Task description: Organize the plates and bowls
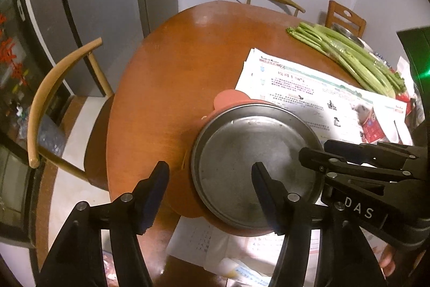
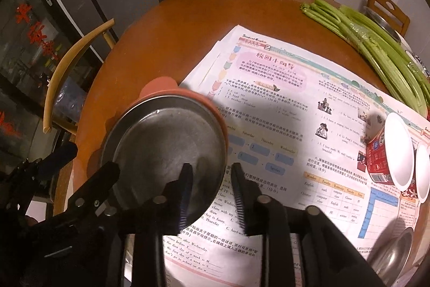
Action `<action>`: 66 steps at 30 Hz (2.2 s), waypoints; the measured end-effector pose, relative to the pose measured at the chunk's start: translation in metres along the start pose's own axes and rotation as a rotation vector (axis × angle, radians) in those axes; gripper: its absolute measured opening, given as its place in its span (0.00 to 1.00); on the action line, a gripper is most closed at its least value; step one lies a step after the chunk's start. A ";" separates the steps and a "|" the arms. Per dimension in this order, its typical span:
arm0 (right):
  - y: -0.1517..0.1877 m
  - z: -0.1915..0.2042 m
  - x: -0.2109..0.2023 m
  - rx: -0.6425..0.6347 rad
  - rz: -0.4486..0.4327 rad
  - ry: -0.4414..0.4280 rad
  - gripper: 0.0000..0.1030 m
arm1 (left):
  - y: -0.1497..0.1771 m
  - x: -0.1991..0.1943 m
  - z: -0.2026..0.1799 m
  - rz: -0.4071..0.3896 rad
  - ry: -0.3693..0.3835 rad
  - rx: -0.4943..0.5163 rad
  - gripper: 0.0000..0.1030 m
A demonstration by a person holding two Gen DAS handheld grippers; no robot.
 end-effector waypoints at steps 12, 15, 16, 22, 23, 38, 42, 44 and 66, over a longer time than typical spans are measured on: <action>0.000 -0.023 -0.012 0.064 -0.026 -0.023 0.39 | 0.002 -0.001 -0.030 0.027 0.106 0.034 0.71; 0.003 -0.038 -0.017 0.095 -0.035 -0.019 0.39 | 0.003 -0.001 -0.047 0.024 0.120 0.073 0.71; 0.005 -0.043 -0.019 0.103 -0.041 -0.016 0.39 | 0.003 -0.002 -0.054 0.019 0.124 0.087 0.71; 0.019 -0.076 -0.036 0.141 -0.069 -0.003 0.39 | 0.002 -0.003 -0.081 -0.002 0.114 0.136 0.72; 0.022 -0.084 -0.038 0.153 -0.074 0.002 0.39 | 0.002 -0.002 -0.085 -0.001 0.115 0.131 0.72; 0.091 -0.194 -0.066 0.328 -0.073 0.026 0.39 | 0.040 0.010 -0.171 0.051 0.182 0.218 0.73; 0.106 -0.215 -0.076 0.342 -0.103 0.039 0.39 | 0.052 0.011 -0.197 0.064 0.194 0.242 0.73; 0.114 -0.225 -0.081 0.352 -0.118 0.037 0.39 | 0.058 0.008 -0.210 0.056 0.182 0.267 0.73; 0.194 -0.355 -0.086 0.454 -0.105 0.111 0.39 | 0.084 0.032 -0.320 0.021 0.193 0.237 0.73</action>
Point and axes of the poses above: each gripper's, at about its wrist camera, not at the fingertips, and x roughly the way its jaws point, z to its left, y to its underside, the point moved 8 cm from there along x, roughly the way its jaws point, and after that the axes turned 7 degrees about y, right-handed, at the moved point
